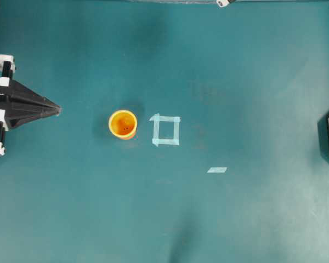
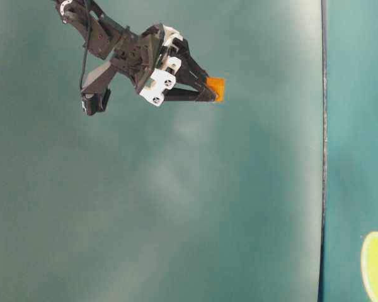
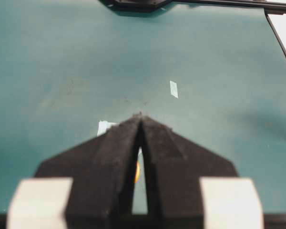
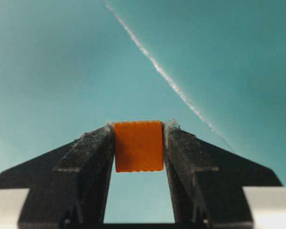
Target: Move the block backward with right arm.
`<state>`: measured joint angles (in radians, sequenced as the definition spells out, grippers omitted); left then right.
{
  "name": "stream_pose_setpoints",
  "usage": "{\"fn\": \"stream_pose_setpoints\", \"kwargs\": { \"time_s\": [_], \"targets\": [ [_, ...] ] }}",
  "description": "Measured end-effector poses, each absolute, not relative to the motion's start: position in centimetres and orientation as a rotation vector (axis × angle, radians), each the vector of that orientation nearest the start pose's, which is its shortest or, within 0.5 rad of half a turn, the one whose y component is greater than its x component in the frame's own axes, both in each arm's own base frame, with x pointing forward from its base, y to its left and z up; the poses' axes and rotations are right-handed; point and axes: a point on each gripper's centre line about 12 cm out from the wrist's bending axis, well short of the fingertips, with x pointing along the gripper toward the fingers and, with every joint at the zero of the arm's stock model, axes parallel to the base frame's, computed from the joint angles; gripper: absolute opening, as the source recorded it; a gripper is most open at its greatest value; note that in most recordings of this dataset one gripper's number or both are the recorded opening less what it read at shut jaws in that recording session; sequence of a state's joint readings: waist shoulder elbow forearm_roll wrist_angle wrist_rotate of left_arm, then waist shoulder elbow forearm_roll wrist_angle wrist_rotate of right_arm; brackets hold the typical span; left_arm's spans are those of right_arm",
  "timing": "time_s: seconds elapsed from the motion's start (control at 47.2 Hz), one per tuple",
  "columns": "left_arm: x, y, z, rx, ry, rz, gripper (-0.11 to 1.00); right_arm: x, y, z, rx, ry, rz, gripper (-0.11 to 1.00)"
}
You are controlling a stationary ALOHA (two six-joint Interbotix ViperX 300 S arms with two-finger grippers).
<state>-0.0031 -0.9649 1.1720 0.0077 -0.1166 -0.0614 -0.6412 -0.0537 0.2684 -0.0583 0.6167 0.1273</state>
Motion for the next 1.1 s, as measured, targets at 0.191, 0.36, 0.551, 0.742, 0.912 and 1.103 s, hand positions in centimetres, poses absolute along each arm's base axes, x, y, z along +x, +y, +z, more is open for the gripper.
{"fn": "stream_pose_setpoints", "kwargs": {
  "time_s": [0.191,0.36,0.551,0.742,0.912,1.103],
  "targets": [
    [19.87,-0.07,27.43,-0.054,0.092,-0.001,0.0,33.08,-25.19,27.87,0.326,0.783,-0.668,0.4],
    [19.87,-0.07,27.43,-0.054,0.092,-0.001,0.0,33.09,-25.21,27.93,0.324,0.782,-0.668,0.4],
    [19.87,-0.07,27.45,-0.054,0.091,-0.002,0.0,33.11,-25.21,27.86,0.326,0.783,-0.668,0.4],
    [19.87,-0.07,27.43,-0.055,0.092,-0.001,0.0,33.11,-25.22,27.86,0.324,0.783,-0.668,0.4],
    [19.86,-0.07,27.39,-0.055,0.095,-0.001,0.0,33.09,-25.2,27.93,0.325,0.781,-0.668,0.4],
    [19.84,-0.07,27.21,-0.054,0.111,-0.001,0.0,33.11,-25.22,27.86,0.324,0.783,-0.668,0.4]
  ]
}}
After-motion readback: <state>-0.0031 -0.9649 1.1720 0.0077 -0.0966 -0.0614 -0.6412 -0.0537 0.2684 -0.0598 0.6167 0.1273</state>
